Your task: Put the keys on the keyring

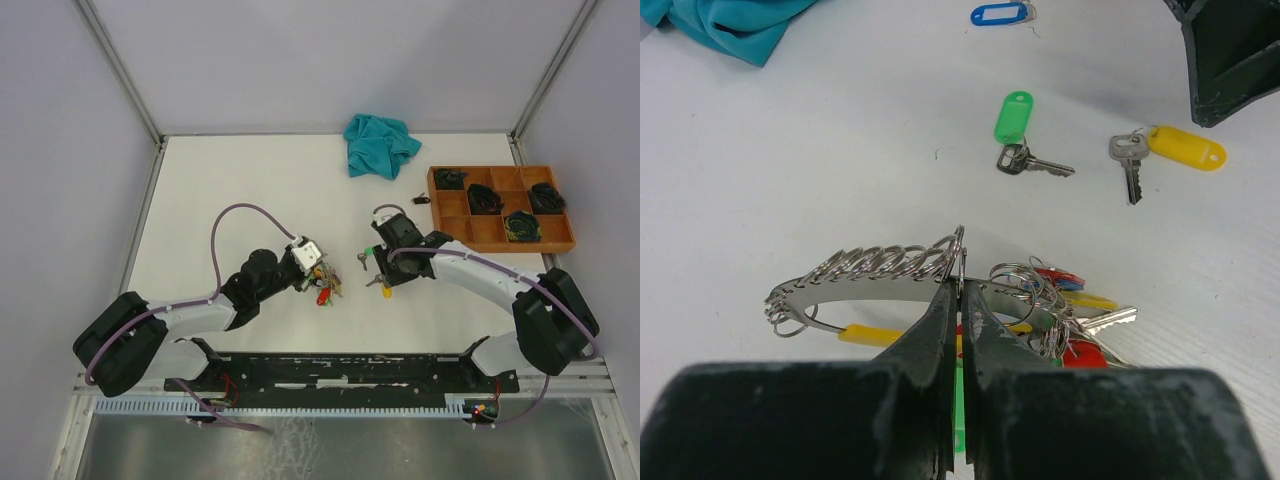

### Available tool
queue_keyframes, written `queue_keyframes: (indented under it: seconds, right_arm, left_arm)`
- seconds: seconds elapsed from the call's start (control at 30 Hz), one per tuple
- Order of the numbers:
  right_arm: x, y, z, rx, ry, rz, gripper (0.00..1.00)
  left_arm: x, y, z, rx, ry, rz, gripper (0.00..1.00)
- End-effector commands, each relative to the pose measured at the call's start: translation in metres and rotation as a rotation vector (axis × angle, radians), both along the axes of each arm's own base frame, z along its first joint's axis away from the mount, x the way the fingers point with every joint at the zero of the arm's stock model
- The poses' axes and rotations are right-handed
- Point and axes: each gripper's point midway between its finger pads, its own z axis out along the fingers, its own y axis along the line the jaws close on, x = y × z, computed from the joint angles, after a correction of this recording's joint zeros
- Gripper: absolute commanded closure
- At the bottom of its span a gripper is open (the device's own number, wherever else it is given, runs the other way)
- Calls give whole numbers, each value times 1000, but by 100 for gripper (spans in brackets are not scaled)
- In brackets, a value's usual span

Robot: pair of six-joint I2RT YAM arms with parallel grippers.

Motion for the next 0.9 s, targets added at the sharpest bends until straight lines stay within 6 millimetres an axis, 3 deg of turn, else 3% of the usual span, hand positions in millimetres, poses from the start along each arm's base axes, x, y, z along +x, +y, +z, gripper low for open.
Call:
queue_keyframes:
  seconds: [0.0, 0.3, 0.57, 0.73, 0.87]
  right_arm:
    - [26, 19, 19, 54, -87, 47, 57]
    - [44, 31, 1, 67, -105, 42, 66]
    - [49, 29, -12, 35, -94, 30, 74]
    - [51, 21, -5, 11, -114, 5, 88]
    - [56, 13, 12, -2, -158, -16, 99]
  left_arm:
    - [9, -11, 33, -93, -42, -2, 97]
    - [8, -11, 32, -87, -40, -10, 97]
    - [7, -11, 31, -82, -40, -13, 97]
    - [7, -12, 31, -83, -37, -18, 97]
    - [6, -12, 32, -84, -38, -20, 97]
